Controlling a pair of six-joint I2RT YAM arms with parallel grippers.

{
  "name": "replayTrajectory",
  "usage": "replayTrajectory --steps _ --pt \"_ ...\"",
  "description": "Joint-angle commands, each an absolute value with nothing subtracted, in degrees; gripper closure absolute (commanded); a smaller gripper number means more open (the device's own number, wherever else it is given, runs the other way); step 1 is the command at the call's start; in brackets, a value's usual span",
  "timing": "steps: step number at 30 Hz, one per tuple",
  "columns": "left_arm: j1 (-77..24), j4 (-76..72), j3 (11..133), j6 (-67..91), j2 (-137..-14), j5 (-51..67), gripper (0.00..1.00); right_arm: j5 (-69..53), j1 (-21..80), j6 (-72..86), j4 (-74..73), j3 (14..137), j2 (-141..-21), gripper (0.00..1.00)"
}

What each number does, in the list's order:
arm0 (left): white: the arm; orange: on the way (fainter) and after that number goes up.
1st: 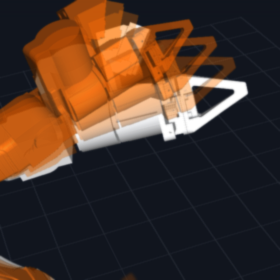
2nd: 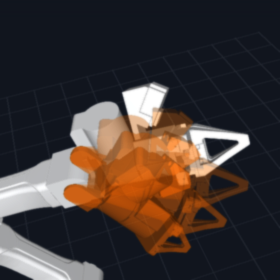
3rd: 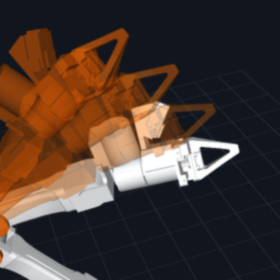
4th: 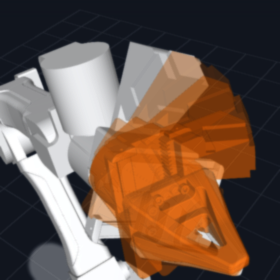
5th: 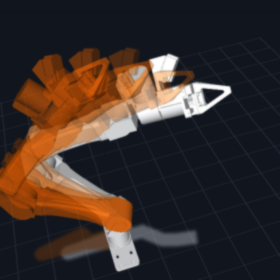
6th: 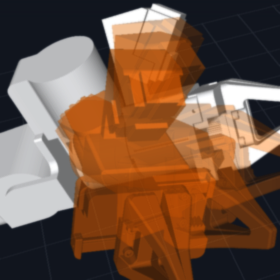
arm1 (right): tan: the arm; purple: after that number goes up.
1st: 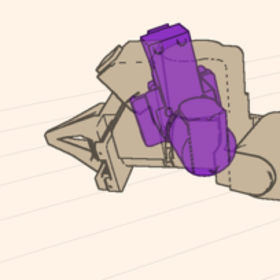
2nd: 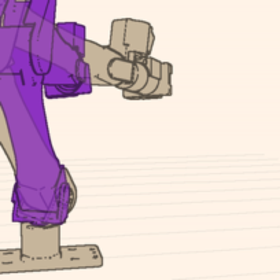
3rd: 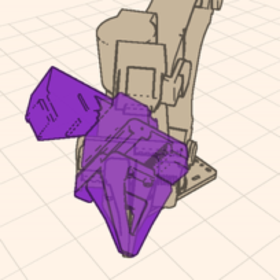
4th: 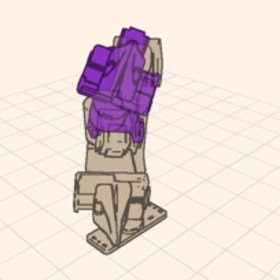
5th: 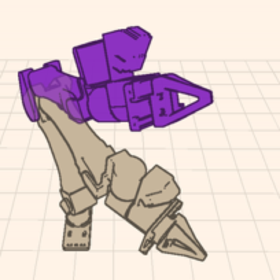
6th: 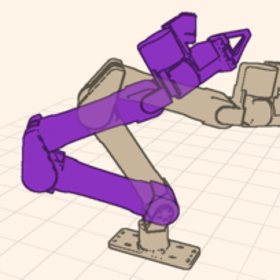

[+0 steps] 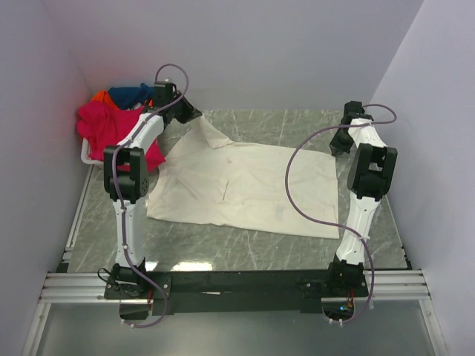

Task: Fold and stack the t-shirts
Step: Fold the tshirt

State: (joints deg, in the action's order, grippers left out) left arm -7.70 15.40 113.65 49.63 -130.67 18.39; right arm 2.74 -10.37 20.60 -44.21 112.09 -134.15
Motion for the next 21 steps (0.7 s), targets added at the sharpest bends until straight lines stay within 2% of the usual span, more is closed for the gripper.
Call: replayTrajectory --steps 1,8,15,21 --pt "-7.82 14.85 113.99 48.96 -125.07 19.60 1.00 1.76 -10.11 20.12 -46.05 113.12 -134.39 1.00" --pt "-7.21 16.17 110.23 49.04 -119.37 17.75 1.00 0.97 -10.11 21.71 -42.19 107.14 -126.67 1.00" --pt "-6.24 16.00 98.46 51.42 -110.49 19.33 1.00 0.18 -10.11 21.88 -41.84 103.01 -119.19 1.00" --pt "-5.80 15.21 87.74 53.08 -102.58 19.60 1.00 -1.23 -10.11 22.32 -40.08 94.76 -111.72 1.00"
